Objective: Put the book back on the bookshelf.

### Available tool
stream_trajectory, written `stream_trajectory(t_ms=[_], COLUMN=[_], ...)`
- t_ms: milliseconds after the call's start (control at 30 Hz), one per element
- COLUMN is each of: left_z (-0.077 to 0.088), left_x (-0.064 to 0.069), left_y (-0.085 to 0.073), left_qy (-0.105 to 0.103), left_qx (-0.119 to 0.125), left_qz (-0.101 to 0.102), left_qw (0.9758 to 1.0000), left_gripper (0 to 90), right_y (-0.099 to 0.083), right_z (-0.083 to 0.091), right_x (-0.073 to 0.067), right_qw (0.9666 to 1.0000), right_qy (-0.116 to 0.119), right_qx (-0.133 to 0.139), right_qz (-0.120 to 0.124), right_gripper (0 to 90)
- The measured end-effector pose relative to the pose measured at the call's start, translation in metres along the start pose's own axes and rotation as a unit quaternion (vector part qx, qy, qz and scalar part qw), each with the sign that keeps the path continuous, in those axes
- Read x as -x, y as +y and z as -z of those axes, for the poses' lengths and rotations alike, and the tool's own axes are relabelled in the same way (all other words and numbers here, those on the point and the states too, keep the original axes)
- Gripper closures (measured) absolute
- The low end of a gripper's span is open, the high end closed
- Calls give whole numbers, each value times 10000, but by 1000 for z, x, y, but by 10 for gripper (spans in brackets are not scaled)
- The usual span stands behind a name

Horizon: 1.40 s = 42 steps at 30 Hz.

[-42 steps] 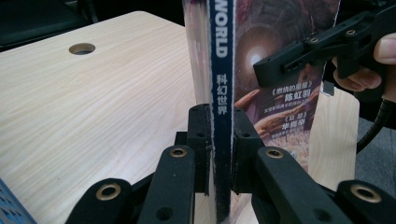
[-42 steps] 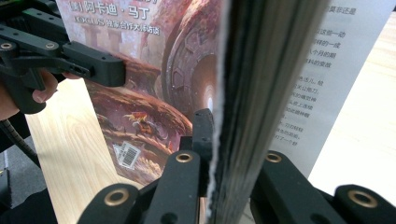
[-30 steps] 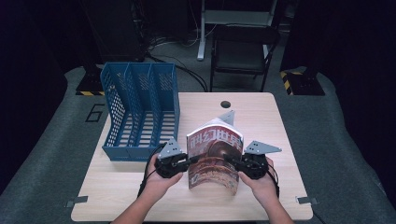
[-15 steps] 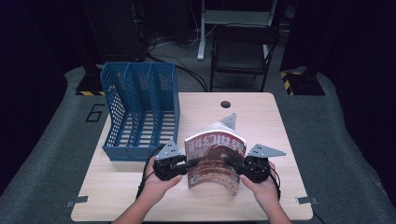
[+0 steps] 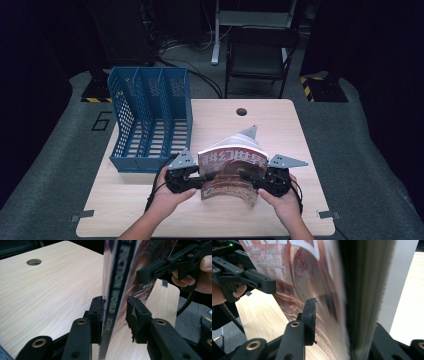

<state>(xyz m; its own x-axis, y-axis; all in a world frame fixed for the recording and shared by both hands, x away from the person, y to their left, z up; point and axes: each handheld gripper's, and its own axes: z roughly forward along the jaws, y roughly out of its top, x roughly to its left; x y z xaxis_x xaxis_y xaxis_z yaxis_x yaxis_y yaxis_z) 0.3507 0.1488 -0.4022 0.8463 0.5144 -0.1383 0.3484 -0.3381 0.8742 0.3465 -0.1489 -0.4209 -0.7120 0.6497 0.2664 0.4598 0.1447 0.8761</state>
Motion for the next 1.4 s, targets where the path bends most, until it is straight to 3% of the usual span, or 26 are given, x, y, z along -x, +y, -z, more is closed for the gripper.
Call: stream_trajectory(t_ms=[367,467,733,1033,1400], left_z=[5,5,8,13,20], left_x=[2,3,6,8,11], left_y=[10,13,23,35,54], left_qy=[-87,7,-100,-118,-150], left_qx=[-38,-11,-18,-102,-239], left_qz=[-58,-112,-163,-239,-321], left_qw=[9999,9999,9998,9996,9991], left_gripper=[616,616,587,592,629], right_y=[1,1,0,-6,-9], right_z=[4,6,13,22,26], right_x=[0,2,3,8,10], right_qw=[9999,9999,9998,9995,9991], right_qy=[-38,-86,-181,-255,-364], right_qx=[14,16,5,41,151], right_qz=[-110,-112,-94,-166,-165], right_gripper=[563,522,507,527,634])
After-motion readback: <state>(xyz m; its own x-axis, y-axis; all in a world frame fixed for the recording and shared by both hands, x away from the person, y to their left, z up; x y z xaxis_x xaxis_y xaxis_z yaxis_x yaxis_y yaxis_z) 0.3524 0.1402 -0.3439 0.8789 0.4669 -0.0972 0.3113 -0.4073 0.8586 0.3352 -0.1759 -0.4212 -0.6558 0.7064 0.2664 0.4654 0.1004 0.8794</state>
